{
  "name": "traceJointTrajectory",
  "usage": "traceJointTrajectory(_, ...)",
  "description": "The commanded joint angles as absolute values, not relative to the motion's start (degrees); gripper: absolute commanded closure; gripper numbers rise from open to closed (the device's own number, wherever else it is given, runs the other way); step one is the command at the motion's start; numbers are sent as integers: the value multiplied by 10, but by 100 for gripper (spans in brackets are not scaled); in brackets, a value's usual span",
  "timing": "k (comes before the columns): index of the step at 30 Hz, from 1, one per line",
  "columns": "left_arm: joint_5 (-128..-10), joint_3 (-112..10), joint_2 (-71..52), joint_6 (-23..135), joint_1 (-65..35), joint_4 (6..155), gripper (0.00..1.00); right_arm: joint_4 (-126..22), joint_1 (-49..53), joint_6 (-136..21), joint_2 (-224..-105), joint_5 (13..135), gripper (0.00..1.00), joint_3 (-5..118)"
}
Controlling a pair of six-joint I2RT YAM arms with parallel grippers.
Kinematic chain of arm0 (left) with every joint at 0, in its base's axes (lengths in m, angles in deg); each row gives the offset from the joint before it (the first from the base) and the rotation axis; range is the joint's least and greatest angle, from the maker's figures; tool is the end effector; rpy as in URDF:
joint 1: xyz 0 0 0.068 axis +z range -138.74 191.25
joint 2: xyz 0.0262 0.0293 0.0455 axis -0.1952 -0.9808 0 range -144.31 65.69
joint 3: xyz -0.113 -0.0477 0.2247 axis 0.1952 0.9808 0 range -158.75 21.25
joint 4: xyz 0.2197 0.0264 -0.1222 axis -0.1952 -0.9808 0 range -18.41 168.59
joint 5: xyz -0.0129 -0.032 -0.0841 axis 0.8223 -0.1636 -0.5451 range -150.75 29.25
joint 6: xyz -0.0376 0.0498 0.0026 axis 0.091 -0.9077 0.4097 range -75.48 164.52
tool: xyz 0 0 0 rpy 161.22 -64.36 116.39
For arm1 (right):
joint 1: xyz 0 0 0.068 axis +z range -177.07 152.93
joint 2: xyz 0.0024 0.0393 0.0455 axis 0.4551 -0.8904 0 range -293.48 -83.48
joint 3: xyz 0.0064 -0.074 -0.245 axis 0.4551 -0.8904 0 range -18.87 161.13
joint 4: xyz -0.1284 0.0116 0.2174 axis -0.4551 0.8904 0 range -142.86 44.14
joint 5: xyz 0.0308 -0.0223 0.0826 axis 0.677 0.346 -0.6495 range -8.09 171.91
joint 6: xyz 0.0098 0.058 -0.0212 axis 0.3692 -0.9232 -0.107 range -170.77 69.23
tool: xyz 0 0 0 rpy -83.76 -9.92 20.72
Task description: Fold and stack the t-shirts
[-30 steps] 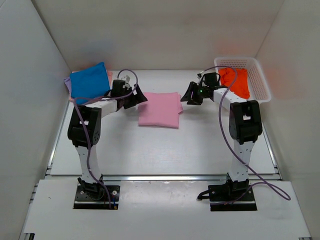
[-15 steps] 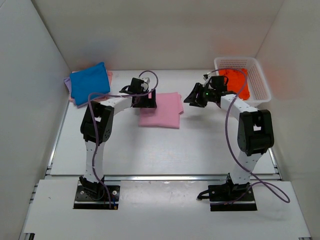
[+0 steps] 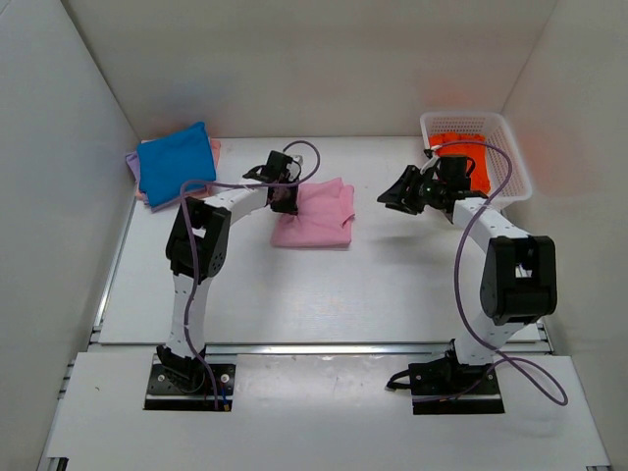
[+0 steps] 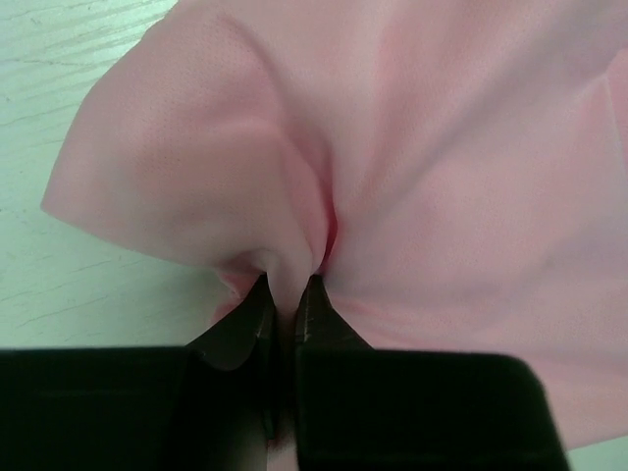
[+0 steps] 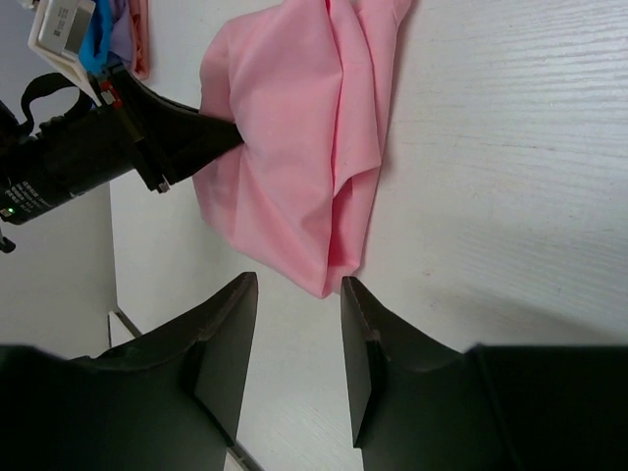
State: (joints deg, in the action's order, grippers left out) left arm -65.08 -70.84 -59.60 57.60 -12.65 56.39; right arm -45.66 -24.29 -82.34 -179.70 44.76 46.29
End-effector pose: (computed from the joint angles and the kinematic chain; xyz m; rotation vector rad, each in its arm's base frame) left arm 0.4204 -0.1904 0.1359 0.2727 2.5563 -0.3462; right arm 0.3657 0.0466 0.2191 0.2044 2.2728 1.0456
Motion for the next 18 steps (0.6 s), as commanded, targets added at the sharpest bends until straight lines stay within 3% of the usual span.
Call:
traceJointTrajectory(1,-625,-737,-612,551,-124,452,100,-487,-252,-832,-1755,421,63,456)
traceJointTrajectory(10,-526,-895,-564,446,-51,374,100,-500,-248,-851,-1708,406,66,444)
traceJointTrajectory(18,-472,-941,-543,384,-65,363,100,-507,-243,-866,-1700,394,67,452)
